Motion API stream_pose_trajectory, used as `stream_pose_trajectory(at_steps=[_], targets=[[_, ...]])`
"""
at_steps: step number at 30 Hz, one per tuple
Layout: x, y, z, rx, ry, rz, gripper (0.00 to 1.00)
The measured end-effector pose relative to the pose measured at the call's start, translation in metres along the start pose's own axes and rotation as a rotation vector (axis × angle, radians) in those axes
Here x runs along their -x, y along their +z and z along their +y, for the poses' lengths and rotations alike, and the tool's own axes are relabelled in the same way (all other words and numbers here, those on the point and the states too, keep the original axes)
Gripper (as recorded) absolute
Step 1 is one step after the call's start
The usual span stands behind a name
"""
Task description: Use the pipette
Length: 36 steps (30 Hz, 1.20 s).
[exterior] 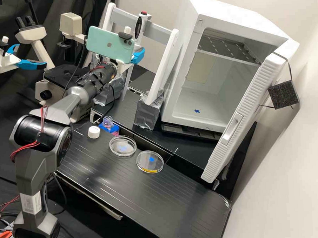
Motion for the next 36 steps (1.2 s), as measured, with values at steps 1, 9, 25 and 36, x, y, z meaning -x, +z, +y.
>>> stream_pose_trajectory(at_steps=[1, 9, 25, 36], targets=[[0.002, 0.0, 0.001, -0.006, 0.003, 0.005, 0.0], [0.013, 0.001, 0.007, -0.013, 0.023, 0.021, 0.0], [0.012, 0.001, 0.018, -0.013, 0.085, 0.033, 0.0], [0.04, 0.021, 0.012, -0.071, 0.069, 0.009, 0.0]])
